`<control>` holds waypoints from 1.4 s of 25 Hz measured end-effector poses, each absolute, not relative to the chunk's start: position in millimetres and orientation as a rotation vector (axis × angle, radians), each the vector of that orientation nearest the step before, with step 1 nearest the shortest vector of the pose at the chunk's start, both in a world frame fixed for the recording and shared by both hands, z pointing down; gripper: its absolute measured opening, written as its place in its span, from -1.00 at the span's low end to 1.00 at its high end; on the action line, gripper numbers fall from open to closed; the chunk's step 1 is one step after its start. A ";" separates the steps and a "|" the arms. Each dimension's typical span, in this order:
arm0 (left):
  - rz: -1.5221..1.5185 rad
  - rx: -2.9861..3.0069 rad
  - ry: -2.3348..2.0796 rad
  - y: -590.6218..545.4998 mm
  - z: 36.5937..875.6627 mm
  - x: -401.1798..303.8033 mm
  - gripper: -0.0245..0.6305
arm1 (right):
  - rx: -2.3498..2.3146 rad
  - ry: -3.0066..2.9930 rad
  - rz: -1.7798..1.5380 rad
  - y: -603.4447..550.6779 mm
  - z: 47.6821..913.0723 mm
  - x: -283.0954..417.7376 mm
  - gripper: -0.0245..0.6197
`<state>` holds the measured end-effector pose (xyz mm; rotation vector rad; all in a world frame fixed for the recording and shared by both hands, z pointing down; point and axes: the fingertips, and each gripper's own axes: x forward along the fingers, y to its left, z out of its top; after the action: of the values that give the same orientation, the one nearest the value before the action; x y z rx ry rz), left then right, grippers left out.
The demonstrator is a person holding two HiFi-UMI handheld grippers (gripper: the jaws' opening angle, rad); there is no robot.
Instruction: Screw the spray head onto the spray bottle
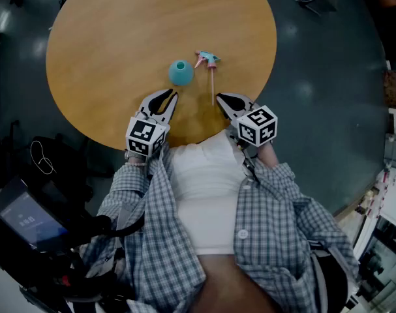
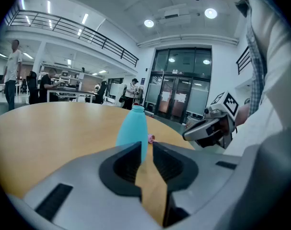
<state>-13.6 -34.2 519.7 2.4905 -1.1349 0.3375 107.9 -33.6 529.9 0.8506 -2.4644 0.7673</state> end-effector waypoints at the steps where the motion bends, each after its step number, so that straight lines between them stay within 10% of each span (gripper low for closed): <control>1: 0.343 2.494 -1.137 -35.5 519.8 -13.5 -0.68 | 0.851 -2.464 0.769 -33.2 529.6 108.2 -0.94; 13: 0.419 2.511 -1.201 -55.8 523.1 -11.4 0.15 | 0.842 -2.438 0.766 -25.6 525.4 114.4 -0.94; 35: 0.593 2.547 -1.177 -60.6 543.9 11.6 0.38 | 0.783 -2.403 0.762 -4.4 518.1 111.8 -0.94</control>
<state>11.6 -60.6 543.9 2.5474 -1.1771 0.5933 111.8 -4.4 518.1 0.7833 -2.4029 0.7617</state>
